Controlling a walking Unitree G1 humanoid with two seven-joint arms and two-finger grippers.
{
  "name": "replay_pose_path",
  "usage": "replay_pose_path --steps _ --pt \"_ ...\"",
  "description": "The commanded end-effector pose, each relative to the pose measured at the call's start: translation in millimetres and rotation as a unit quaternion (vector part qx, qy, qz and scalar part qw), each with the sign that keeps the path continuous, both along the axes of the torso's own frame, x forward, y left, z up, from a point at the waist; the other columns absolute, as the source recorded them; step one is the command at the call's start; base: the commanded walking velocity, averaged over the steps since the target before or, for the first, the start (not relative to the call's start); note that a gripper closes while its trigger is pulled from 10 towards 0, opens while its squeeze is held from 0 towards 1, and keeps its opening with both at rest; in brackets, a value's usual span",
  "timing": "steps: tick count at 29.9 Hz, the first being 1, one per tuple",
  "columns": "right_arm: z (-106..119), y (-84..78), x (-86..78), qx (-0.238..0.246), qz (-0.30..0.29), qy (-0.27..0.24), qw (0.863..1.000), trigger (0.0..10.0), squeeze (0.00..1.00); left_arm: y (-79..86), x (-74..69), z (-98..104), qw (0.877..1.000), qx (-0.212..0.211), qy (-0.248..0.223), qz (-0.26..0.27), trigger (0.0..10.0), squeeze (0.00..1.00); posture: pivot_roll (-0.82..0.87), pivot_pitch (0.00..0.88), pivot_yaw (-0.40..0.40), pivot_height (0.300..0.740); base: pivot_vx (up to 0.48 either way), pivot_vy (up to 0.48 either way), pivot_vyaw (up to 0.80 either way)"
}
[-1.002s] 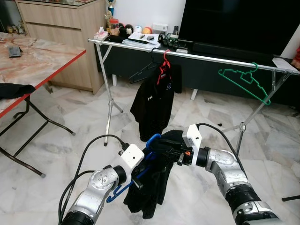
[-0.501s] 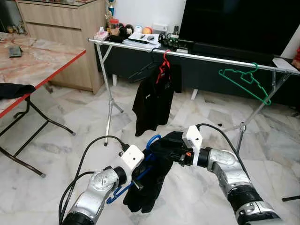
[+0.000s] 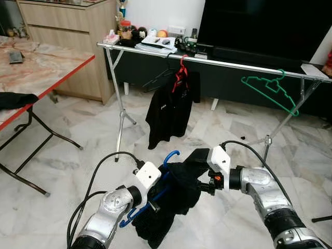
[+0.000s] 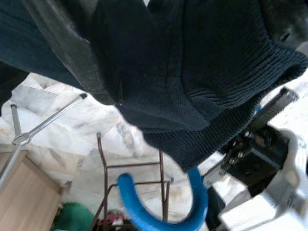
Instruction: Hang hanger
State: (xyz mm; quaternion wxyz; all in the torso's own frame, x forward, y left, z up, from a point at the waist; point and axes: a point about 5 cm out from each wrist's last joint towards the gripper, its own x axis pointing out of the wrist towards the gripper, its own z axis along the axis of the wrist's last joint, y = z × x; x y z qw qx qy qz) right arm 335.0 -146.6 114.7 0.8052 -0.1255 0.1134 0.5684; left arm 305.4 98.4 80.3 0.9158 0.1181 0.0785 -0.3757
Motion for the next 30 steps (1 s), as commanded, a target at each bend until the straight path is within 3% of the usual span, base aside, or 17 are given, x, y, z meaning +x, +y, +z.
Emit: replay_pose_path --steps 1,4,13,14,21,22,28,30 --pt "-2.3 -1.1 -3.8 -0.023 0.023 0.001 0.999 10.0 1.0 1.8 3.9 6.7 1.0 -0.013 -0.011 0.011 10.0 0.0 0.09 0.05 -0.109 0.74 0.0 0.0 0.0" --pt "-0.8 -5.4 2.1 -0.052 -0.006 -0.02 0.998 10.0 1.0 3.2 4.2 6.2 1.0 -0.01 -0.012 0.013 10.0 0.0 0.09 0.049 -0.108 0.74 0.0 0.0 0.0" --pt "12.8 -10.2 16.6 -0.039 -0.078 -0.057 0.995 10.0 1.0 4.5 4.5 5.6 1.0 -0.007 -0.013 0.018 10.0 0.0 0.09 0.049 -0.109 0.74 0.0 0.0 0.0" --pt "17.0 -11.3 21.5 -0.049 -0.105 -0.077 0.99 10.0 0.0 4.6 4.7 5.3 1.0 -0.007 -0.013 0.019 10.0 0.0 0.09 0.048 -0.109 0.74 0.0 0.0 0.0" --pt "20.9 -10.1 28.4 -0.06 -0.143 -0.096 0.983 10.0 0.0 5.1 5.3 4.4 1.0 -0.004 -0.012 0.022 10.0 0.0 0.09 0.047 -0.108 0.74 0.0 0.0 0.0" --pt "21.9 -1.3 27.0 -0.064 -0.118 -0.098 0.986 10.0 0.0 6.0 5.5 3.6 1.0 -0.002 -0.011 0.024 10.0 0.0 0.09 0.048 -0.11 0.74 0.0 0.0 0.0" --pt "16.1 12.6 17.7 -0.096 -0.045 -0.087 0.991 10.0 0.0 6.5 5.6 2.9 1.0 -0.001 -0.01 0.026 10.0 0.0 0.09 0.048 -0.11 0.74 0.0 0.0 0.0" --pt "8.1 16.8 8.6 -0.132 0.014 -0.08 0.988 10.0 0.0 6.3 5.9 2.8 1.0 -0.002 -0.009 0.028 10.0 0.0 0.09 0.049 -0.112 0.74 0.0 0.0 0.0"
